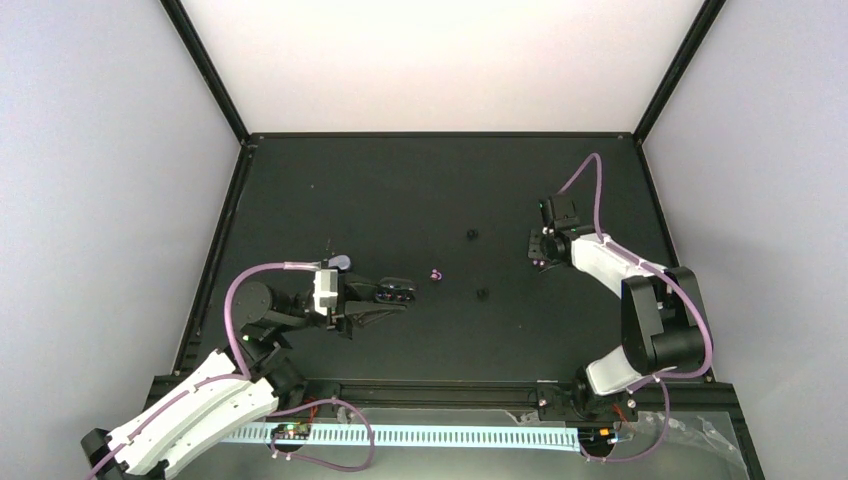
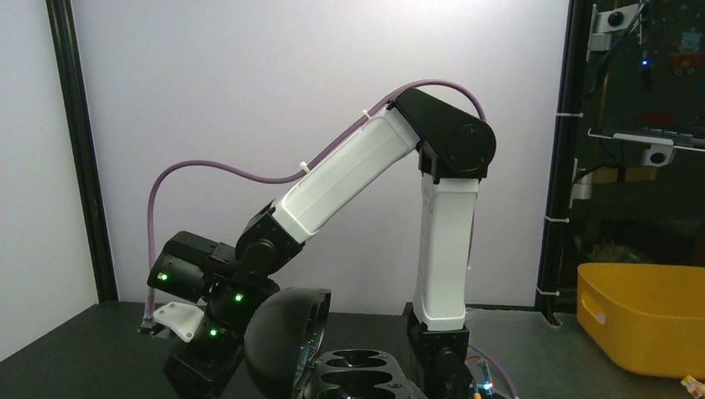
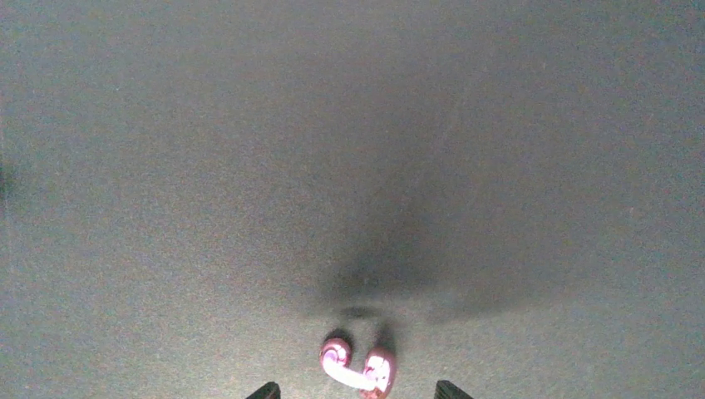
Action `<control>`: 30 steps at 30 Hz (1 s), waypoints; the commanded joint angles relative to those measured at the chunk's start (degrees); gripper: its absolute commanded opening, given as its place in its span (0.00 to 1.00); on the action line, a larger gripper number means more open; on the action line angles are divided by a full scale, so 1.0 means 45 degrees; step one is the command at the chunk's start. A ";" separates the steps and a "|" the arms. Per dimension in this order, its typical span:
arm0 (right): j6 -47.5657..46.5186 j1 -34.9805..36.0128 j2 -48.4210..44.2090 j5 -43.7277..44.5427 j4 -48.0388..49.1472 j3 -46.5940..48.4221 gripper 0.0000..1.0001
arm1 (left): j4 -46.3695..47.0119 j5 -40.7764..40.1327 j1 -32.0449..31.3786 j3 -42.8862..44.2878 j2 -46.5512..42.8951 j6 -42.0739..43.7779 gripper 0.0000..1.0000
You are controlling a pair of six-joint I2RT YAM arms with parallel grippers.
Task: Insert the wireless bluetooth earbuds into the charging case
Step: Pick up the earbud from the center of the board.
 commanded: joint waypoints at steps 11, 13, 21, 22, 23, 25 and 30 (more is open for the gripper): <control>-0.1392 0.0318 0.0747 0.0904 -0.0139 0.0693 0.38 | 0.0452 0.0475 -0.0010 0.0249 -0.0475 -0.0116 0.02; -0.1441 0.0316 0.0828 0.0862 -0.0084 0.0739 0.37 | 0.0474 0.0469 -0.0010 0.0249 -0.0481 -0.0118 0.01; -0.1527 0.0314 0.1258 0.0551 0.0102 0.0987 0.30 | 0.0486 0.0452 -0.0010 0.0229 -0.0356 -0.0089 0.02; -0.1532 0.0306 0.1286 0.0495 0.0127 0.0969 0.29 | 0.0510 0.0470 -0.0017 0.0229 -0.0332 -0.0103 0.02; -0.1527 0.0314 0.1301 0.0447 0.0148 0.0967 0.29 | 0.0511 0.0477 -0.0011 0.0234 -0.0305 -0.0112 0.01; -0.1534 0.0311 0.1309 0.0375 0.0187 0.0960 0.28 | 0.0540 0.0460 -0.0010 0.0227 -0.0254 -0.0108 0.01; -0.1530 0.0307 0.1250 0.0284 0.0173 0.0911 0.24 | 0.0568 0.0497 -0.0010 0.0230 -0.0209 -0.0127 0.02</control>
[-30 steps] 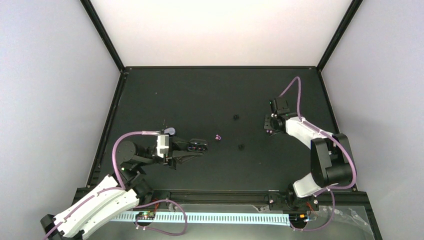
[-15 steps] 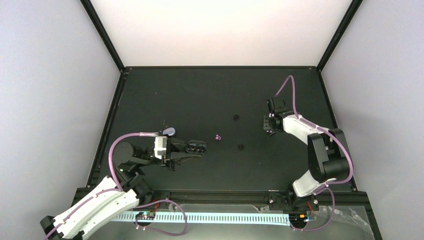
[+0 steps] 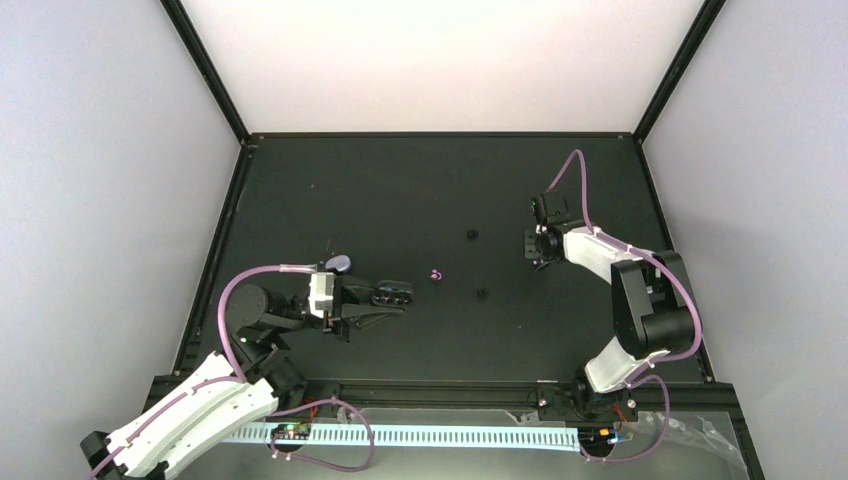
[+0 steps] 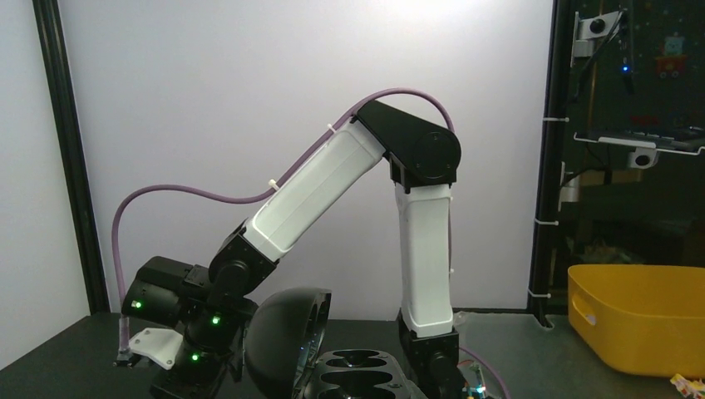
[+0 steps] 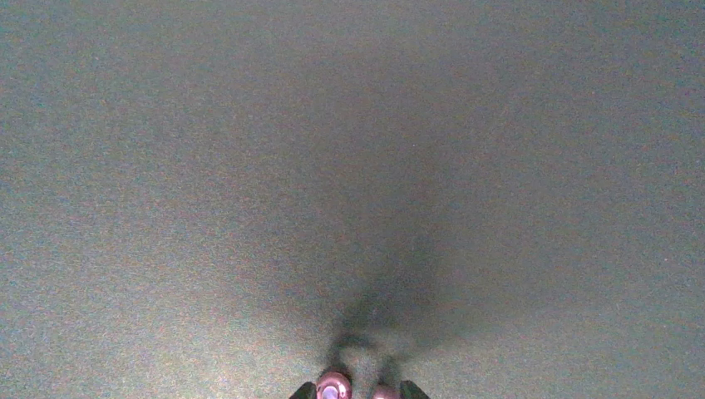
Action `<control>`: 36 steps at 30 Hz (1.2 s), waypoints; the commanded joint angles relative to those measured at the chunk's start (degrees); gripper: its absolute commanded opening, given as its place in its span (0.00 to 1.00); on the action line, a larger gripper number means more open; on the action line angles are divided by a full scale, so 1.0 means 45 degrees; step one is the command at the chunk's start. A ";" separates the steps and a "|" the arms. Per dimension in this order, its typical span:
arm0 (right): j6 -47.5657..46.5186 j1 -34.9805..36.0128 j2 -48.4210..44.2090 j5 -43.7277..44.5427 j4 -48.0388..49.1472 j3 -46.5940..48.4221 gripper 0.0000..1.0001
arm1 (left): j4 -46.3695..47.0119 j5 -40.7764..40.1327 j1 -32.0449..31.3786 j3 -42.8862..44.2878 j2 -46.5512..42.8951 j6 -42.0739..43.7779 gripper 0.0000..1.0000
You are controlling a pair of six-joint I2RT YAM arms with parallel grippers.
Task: Insert the wireless bluetooth earbuds into the charging case
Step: Pick up the earbud from the center of the board.
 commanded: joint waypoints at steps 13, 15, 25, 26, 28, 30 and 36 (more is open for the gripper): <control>-0.0064 0.0064 -0.0215 -0.0253 0.0161 -0.0034 0.12 | 0.0402 0.0290 -0.0010 0.0242 -0.0028 -0.0002 0.02; -0.0041 0.0065 -0.0270 -0.0279 0.0153 -0.0063 0.11 | 0.0398 0.0292 -0.0010 0.0235 -0.0029 -0.0021 0.01; 0.0042 0.0053 -0.0613 -0.0339 0.0085 -0.0194 0.20 | 0.0407 0.0291 -0.0010 0.0248 -0.0011 -0.0027 0.01; 0.0041 0.0057 -0.0634 -0.0367 0.0083 -0.0214 0.20 | 0.0399 0.0283 -0.0010 0.0249 -0.0022 -0.0012 0.01; 0.0037 0.0063 -0.0630 -0.0410 0.0075 -0.0235 0.20 | 0.0397 0.0293 -0.0011 0.0231 -0.0029 0.0005 0.01; 0.0037 0.0063 -0.0580 -0.0417 0.0032 -0.0254 0.18 | 0.0393 0.0295 -0.0010 0.0230 -0.0018 -0.0005 0.02; 0.0072 0.0060 -0.0424 -0.0269 -0.0139 -0.0211 0.16 | 0.0397 0.0325 -0.0013 0.0244 -0.0045 -0.0012 0.02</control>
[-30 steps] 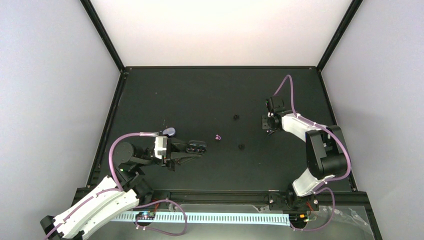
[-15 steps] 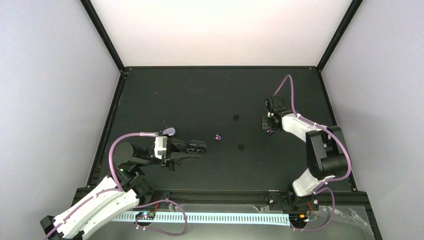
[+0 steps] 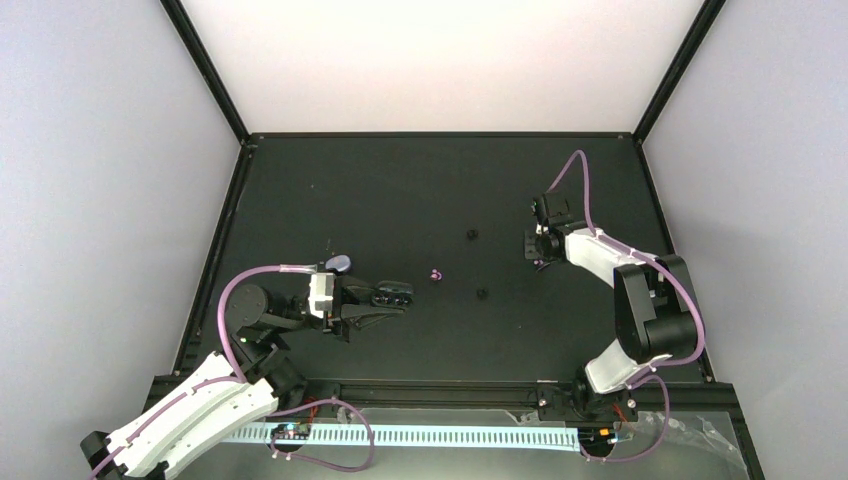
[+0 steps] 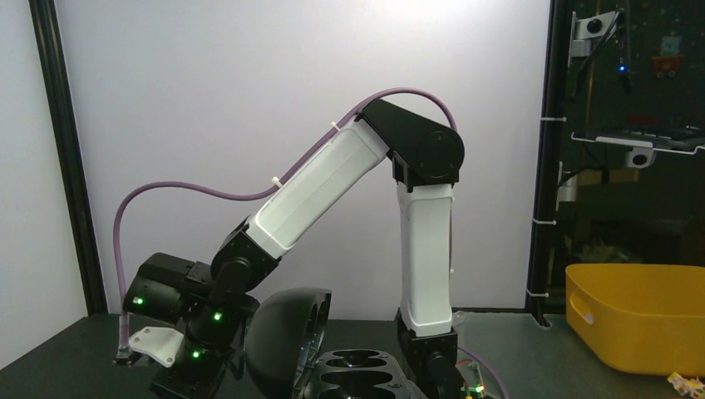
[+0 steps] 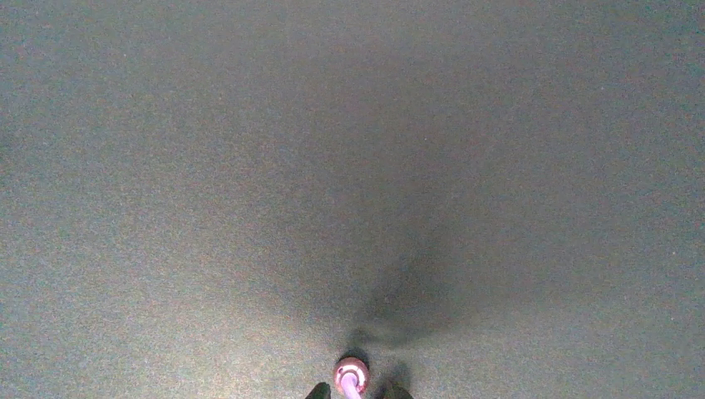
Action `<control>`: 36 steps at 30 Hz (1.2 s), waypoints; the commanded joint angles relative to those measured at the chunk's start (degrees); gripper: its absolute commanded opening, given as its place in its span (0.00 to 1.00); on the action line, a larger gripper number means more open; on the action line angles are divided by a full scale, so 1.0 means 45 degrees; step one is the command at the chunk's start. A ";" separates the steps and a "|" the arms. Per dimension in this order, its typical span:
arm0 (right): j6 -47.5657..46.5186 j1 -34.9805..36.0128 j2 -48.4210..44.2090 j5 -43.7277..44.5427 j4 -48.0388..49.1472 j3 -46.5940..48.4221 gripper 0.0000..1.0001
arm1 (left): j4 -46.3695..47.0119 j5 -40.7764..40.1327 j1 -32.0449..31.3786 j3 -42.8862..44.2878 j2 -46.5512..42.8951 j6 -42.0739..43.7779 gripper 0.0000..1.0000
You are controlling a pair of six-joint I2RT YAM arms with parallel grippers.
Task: Insert the wireless bluetooth earbuds into the charging case
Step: Pick up the earbud from the center of the board.
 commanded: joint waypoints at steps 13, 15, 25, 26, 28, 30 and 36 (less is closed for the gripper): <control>0.0136 0.0062 0.0039 0.0196 -0.0292 -0.0100 0.16 | 0.0417 0.0297 -0.0010 0.0224 -0.0081 -0.0057 0.02; 0.0153 0.0058 0.0047 0.0184 -0.0264 -0.0107 0.14 | 0.0417 0.0289 -0.0010 0.0224 -0.0098 -0.0061 0.02; 0.0209 0.0073 0.0144 0.0426 -0.0399 -0.0075 0.11 | 0.0417 0.0281 -0.0011 0.0224 -0.0101 -0.0049 0.02; 0.0198 0.0073 0.0141 0.0443 -0.0416 -0.0081 0.10 | 0.0417 0.0282 -0.0010 0.0224 -0.0102 -0.0060 0.02; 0.0225 0.0068 0.0130 0.0456 -0.0419 -0.0095 0.08 | 0.0417 0.0291 -0.0010 0.0224 -0.0104 -0.0058 0.02; 0.0237 0.0063 0.0130 0.0496 -0.0452 -0.0090 0.06 | 0.0419 0.0282 -0.0010 0.0224 -0.0091 -0.0052 0.02; 0.0328 0.0125 -0.0093 0.0656 -0.0462 -0.0136 0.01 | 0.0417 0.0280 -0.0011 0.0224 -0.0103 -0.0078 0.02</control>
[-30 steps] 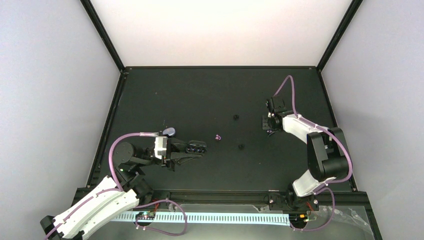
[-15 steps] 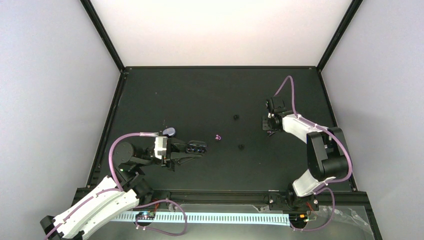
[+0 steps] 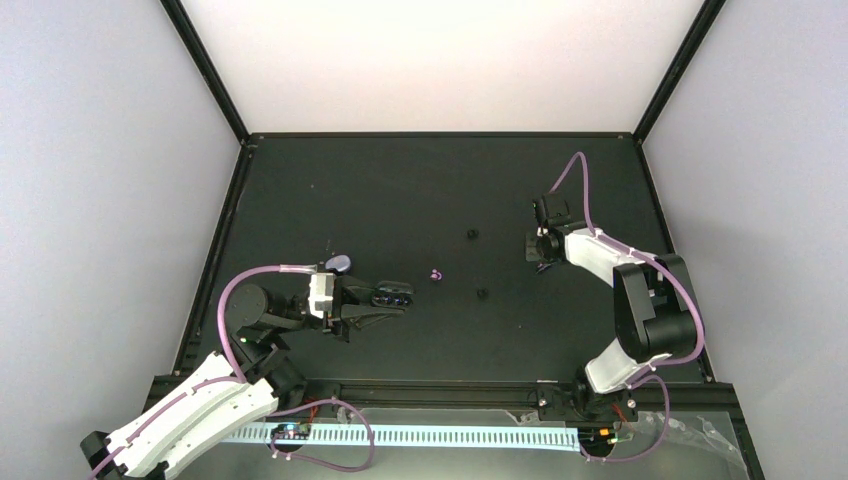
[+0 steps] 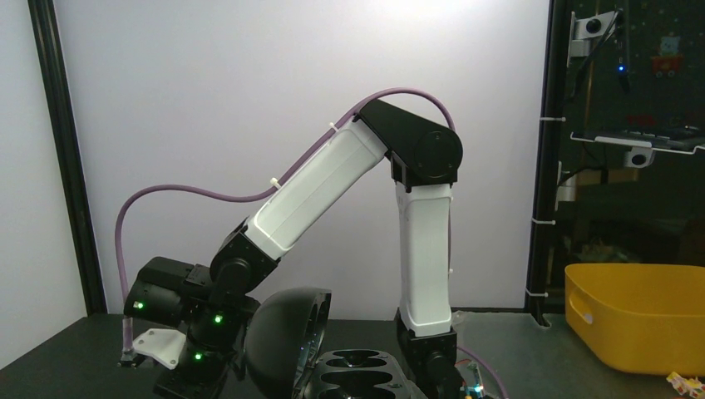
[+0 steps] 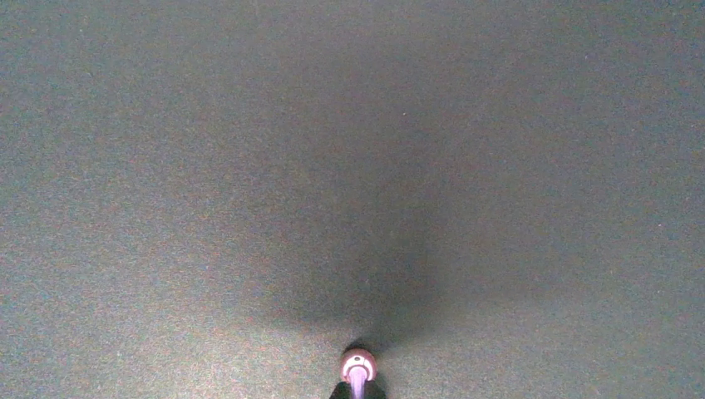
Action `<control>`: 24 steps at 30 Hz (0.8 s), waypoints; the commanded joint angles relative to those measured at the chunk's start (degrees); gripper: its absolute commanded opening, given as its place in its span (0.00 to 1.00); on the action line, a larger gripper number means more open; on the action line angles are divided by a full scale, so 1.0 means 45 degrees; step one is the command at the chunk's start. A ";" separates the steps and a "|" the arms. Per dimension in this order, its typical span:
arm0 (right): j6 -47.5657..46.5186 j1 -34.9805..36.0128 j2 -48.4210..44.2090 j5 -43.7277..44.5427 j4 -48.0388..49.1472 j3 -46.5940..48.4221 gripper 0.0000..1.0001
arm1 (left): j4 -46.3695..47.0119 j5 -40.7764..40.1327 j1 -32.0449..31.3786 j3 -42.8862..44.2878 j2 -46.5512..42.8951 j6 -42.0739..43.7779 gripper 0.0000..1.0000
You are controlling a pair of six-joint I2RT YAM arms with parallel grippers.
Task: Insert the wireless bluetooth earbuds into the charging case
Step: Pick up the earbud from the center of the board.
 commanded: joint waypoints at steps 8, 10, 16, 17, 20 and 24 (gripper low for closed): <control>0.0637 0.0400 -0.2433 -0.0071 0.0414 -0.0310 0.01 | 0.0456 0.0266 -0.0010 0.0205 -0.0013 -0.0060 0.01; 0.0777 0.0507 -0.3341 -0.0868 0.0618 -0.0232 0.01 | 0.0456 0.0261 -0.0010 0.0205 0.0015 -0.0027 0.01; -0.0053 0.2085 -0.6247 -0.4424 0.0841 0.0883 0.01 | 0.0407 0.0446 -0.0010 0.0186 0.0037 0.0050 0.02; -0.0431 0.2495 -0.6909 -0.4890 0.0794 0.1082 0.01 | 0.0471 0.0562 -0.0010 0.0186 0.0047 0.0063 0.02; -0.1185 0.3870 -0.8305 -0.6276 0.0708 0.1425 0.01 | 0.0639 0.0790 -0.0010 0.0138 -0.0001 0.0053 0.02; -0.1970 0.5336 -0.9696 -0.7616 -0.0105 0.1857 0.01 | 0.0858 0.0790 -0.0020 0.0004 -0.0023 0.0133 0.01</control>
